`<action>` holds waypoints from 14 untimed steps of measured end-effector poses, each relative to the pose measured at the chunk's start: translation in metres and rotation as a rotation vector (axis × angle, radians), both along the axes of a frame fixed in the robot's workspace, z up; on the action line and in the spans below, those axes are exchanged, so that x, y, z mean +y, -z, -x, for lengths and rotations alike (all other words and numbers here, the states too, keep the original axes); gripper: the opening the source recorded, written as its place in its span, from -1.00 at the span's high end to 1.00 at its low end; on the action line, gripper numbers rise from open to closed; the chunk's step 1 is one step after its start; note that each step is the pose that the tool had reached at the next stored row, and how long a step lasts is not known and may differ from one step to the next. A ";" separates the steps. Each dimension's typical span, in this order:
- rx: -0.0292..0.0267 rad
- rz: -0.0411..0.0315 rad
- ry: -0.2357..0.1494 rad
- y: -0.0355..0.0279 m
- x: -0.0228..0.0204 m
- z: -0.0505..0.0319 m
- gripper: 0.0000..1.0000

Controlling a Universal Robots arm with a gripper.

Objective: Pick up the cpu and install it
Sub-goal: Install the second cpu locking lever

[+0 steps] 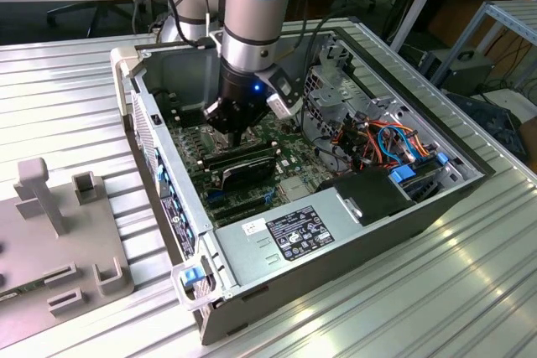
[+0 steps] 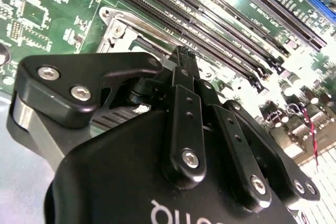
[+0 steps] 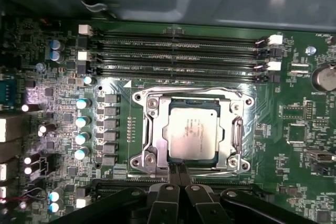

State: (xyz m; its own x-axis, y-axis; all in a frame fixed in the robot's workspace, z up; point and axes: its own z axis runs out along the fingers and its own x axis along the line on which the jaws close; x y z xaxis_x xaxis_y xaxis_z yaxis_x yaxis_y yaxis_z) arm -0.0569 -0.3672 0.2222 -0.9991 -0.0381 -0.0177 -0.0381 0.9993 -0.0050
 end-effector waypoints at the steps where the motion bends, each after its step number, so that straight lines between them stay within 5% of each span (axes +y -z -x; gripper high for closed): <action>1: 0.0000 0.0001 0.000 -0.0025 0.0000 0.0000 0.79; 8: 0.0000 0.0000 0.000 -0.0030 0.0009 -0.0083 0.79; 14: 0.0000 0.0001 0.000 -0.0030 0.0100 -0.0084 0.79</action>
